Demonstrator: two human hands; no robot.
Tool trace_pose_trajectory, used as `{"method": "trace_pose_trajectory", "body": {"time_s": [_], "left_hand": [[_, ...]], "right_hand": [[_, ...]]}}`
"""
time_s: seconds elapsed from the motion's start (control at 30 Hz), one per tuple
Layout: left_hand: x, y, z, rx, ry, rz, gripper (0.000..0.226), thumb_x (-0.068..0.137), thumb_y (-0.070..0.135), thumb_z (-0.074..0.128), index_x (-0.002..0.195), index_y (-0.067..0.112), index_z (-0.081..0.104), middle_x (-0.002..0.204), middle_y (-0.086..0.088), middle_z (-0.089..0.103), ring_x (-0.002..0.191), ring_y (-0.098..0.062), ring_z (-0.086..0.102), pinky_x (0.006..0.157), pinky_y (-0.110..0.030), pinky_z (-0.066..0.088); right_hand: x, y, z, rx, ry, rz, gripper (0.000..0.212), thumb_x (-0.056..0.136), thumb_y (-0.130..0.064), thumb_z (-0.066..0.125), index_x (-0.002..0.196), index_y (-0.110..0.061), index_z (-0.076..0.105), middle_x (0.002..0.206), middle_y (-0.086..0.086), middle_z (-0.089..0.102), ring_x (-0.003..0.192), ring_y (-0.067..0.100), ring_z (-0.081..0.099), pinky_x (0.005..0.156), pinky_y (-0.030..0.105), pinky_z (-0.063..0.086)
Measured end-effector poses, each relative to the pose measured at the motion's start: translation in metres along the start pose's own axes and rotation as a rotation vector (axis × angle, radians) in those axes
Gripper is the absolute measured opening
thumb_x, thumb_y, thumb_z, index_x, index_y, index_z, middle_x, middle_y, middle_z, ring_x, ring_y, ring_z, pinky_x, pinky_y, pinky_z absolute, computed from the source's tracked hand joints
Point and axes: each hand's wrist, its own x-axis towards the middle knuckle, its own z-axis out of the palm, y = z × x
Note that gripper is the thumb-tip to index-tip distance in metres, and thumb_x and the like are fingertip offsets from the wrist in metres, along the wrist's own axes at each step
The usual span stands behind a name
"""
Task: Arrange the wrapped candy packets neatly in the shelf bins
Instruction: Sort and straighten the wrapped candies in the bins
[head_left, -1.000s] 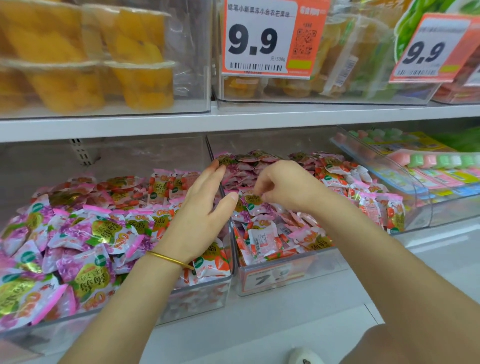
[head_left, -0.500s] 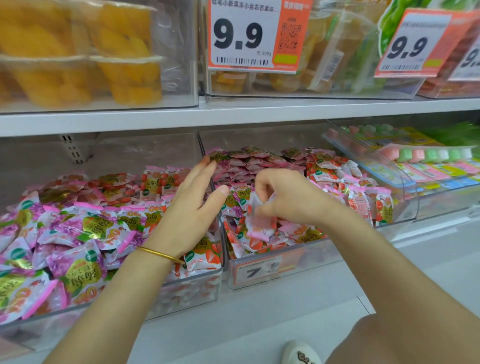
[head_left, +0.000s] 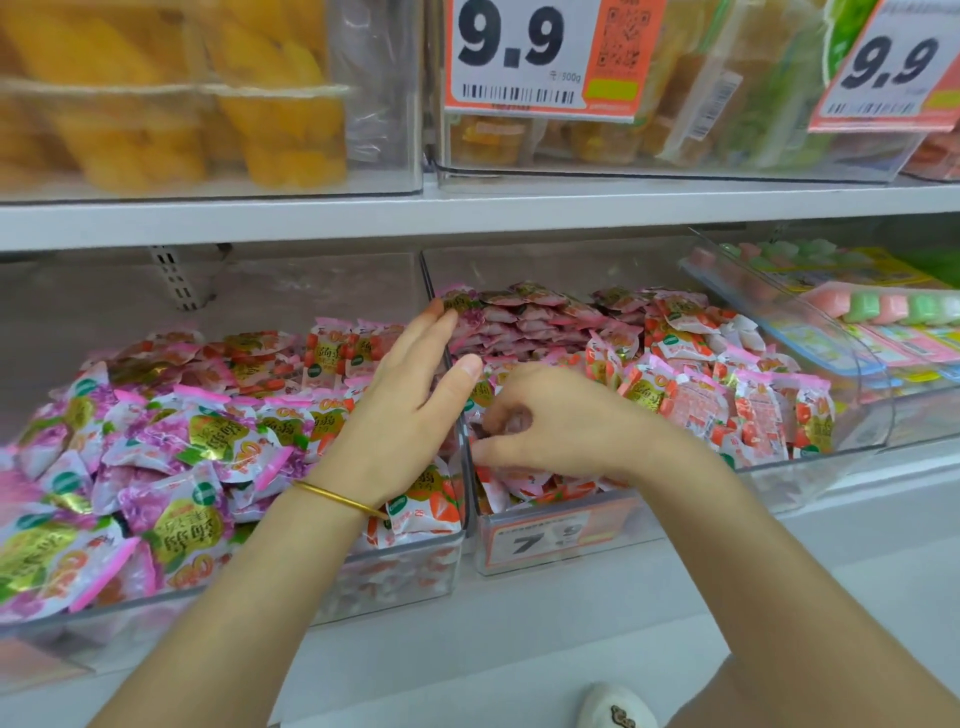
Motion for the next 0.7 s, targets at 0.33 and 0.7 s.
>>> {"method": "trace_pose_trajectory", "body": {"time_s": [0.33, 0.7], "left_hand": [[0.000, 0.002, -0.001, -0.002, -0.013, 0.000, 0.065, 0.090, 0.058, 0.030, 0.146, 0.027, 0.022, 0.155, 0.016, 0.011, 0.132, 0.013, 0.006, 0.104, -0.008, 0.003], [-0.022, 0.038, -0.020, -0.304, 0.071, 0.035, 0.029, 0.083, 0.042, 0.054, 0.110, 0.033, 0.060, 0.109, 0.012, 0.061, 0.097, 0.000, 0.058, 0.086, -0.021, 0.048]], "right_hand": [[0.000, -0.007, 0.006, -0.037, 0.181, 0.102, 0.021, 0.077, -0.025, 0.062, 0.082, -0.005, 0.062, 0.083, 0.004, 0.058, 0.074, 0.024, 0.056, 0.061, 0.033, 0.044], [-0.023, -0.009, -0.021, 0.897, 0.511, 0.072, 0.015, 0.082, -0.001, 0.058, 0.071, -0.007, 0.066, 0.068, 0.012, 0.064, 0.055, 0.016, 0.054, 0.051, 0.027, 0.047]]}}
